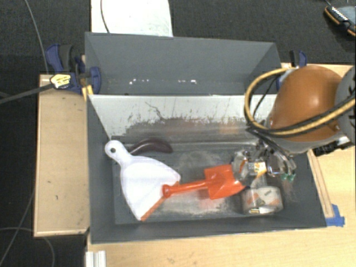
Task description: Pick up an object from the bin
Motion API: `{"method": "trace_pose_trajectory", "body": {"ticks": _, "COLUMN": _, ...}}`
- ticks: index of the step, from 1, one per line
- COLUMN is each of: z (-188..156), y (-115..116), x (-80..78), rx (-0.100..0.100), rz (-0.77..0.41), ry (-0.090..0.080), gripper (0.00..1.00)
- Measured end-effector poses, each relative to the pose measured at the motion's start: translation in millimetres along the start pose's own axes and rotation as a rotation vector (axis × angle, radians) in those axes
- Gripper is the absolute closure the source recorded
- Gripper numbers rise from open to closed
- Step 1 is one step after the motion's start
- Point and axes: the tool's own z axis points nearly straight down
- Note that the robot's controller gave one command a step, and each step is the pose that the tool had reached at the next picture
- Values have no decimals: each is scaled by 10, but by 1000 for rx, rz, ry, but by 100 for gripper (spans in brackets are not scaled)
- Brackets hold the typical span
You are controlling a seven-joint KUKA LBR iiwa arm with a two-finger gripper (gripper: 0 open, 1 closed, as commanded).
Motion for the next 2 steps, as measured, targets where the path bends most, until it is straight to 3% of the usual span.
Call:
{"method": "trace_pose_trajectory", "body": {"ticks": 1, "z": 16, "y": 63, "x": -53, "rx": -3, "rz": -132, "ry": -7, "gripper": 100}}
{"method": "trace_pose_trajectory", "body": {"ticks": 2, "z": 316, "y": -401, "x": -40, "rx": 0, "rz": -9, "ry": -1, "gripper": 100}}
